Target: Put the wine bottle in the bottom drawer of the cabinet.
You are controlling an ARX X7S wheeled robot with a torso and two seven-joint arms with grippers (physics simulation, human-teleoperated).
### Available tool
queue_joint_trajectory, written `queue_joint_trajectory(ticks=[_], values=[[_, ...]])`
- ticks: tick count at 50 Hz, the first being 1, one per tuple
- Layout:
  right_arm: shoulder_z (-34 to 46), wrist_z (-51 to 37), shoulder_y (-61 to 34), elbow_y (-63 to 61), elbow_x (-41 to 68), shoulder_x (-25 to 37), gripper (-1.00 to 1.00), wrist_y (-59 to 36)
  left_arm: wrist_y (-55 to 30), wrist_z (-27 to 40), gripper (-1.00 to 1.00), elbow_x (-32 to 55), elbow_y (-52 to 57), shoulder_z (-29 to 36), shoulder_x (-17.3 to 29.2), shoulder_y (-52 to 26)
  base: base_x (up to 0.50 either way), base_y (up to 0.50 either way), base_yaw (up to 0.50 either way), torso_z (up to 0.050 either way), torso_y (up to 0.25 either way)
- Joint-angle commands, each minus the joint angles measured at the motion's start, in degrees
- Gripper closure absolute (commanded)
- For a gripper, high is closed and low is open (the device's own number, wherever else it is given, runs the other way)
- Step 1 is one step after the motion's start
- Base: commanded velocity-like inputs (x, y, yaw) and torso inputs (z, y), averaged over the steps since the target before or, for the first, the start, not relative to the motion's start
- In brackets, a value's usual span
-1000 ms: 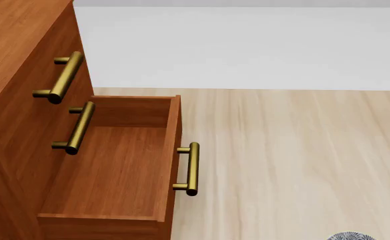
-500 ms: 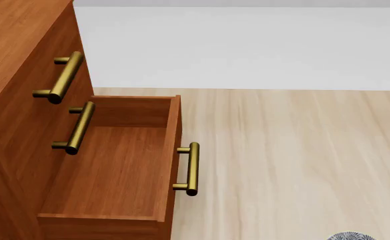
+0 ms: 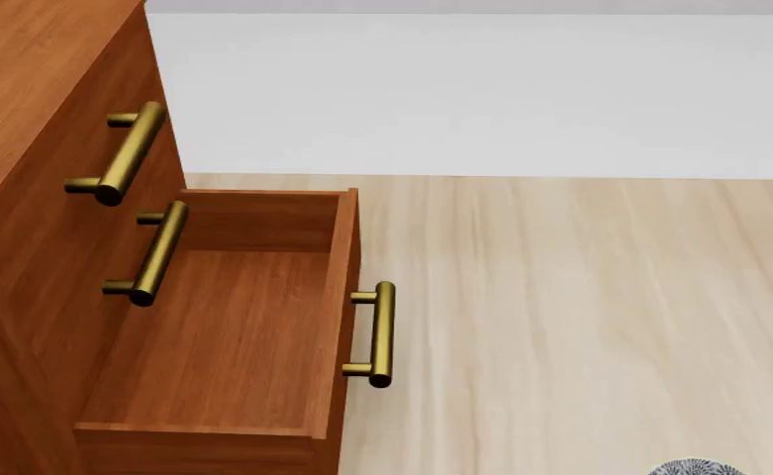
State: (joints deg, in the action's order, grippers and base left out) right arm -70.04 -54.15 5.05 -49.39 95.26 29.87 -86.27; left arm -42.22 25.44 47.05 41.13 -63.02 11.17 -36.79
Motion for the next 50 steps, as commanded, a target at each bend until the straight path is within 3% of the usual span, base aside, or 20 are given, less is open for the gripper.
queue_joint_trajectory(ticks=[1, 23, 50], values=[[4.0, 1.7, -0.4, 1.6, -4.7, 1.7, -1.00, 0.9, 1.1, -0.6, -1.00, -0.6, -0.6, 0.5, -0.3, 0.4, 0.00, 0.00, 0.00, 0.000, 0.000], [12.2, 9.0, 0.3, 4.9, -16.5, 2.0, -1.00, 4.5, 0.3, 0.6, -1.00, 1.0, -0.1, 0.5, 0.4, 0.8, 0.00, 0.00, 0.00, 0.000, 0.000], [17.4, 11.8, -0.3, 9.0, -21.8, 4.0, -1.00, 8.2, 0.2, 1.7, -1.00, 1.8, 0.2, 1.1, 1.0, 1.2, 0.00, 0.00, 0.00, 0.000, 0.000]])
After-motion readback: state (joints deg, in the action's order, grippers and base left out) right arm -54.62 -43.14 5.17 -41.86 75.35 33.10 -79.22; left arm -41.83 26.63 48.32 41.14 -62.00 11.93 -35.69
